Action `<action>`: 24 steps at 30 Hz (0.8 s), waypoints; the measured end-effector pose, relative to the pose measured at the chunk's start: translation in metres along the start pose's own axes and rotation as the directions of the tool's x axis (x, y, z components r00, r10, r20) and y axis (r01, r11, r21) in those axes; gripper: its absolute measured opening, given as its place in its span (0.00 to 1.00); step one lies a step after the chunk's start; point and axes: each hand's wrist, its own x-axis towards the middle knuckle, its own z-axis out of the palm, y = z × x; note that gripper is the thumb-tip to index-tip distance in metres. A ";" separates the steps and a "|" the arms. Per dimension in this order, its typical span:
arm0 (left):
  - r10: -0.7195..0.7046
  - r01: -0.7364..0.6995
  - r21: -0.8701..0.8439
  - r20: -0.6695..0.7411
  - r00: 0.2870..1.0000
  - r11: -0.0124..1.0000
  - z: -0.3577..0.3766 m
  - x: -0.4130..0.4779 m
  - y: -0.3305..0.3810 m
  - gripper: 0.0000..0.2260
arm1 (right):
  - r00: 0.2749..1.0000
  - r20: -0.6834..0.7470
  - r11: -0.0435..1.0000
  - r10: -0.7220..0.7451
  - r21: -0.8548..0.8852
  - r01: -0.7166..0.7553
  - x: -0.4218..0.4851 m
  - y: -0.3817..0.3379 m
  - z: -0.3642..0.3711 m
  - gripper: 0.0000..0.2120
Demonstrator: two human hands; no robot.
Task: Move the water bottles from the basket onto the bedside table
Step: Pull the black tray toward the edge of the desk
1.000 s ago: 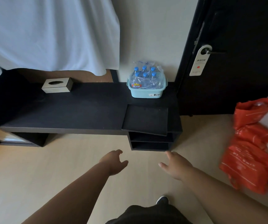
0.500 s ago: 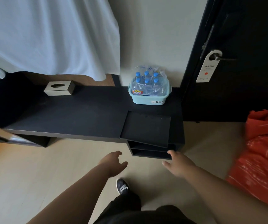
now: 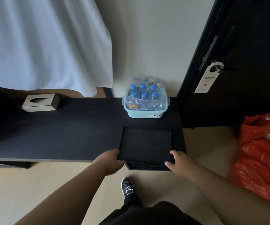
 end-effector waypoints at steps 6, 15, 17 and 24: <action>0.038 -0.039 0.048 0.039 0.999 0.998 -0.038 0.056 -0.016 0.32 | 0.999 -0.025 0.997 0.042 0.060 -0.040 0.045 -0.038 -0.022 0.35; 0.061 -0.064 0.060 0.057 0.997 0.996 -0.061 0.104 -0.035 0.33 | 0.998 0.034 0.995 0.055 0.076 -0.057 0.074 -0.068 -0.017 0.36; 0.053 -0.056 0.060 0.063 0.997 0.997 -0.062 0.110 -0.036 0.33 | 0.998 0.039 0.996 0.057 0.071 -0.059 0.078 -0.068 -0.018 0.36; 0.059 -0.063 0.050 0.090 0.994 0.997 -0.067 0.131 -0.019 0.33 | 0.997 0.041 0.994 0.066 0.087 -0.070 0.104 -0.058 -0.035 0.36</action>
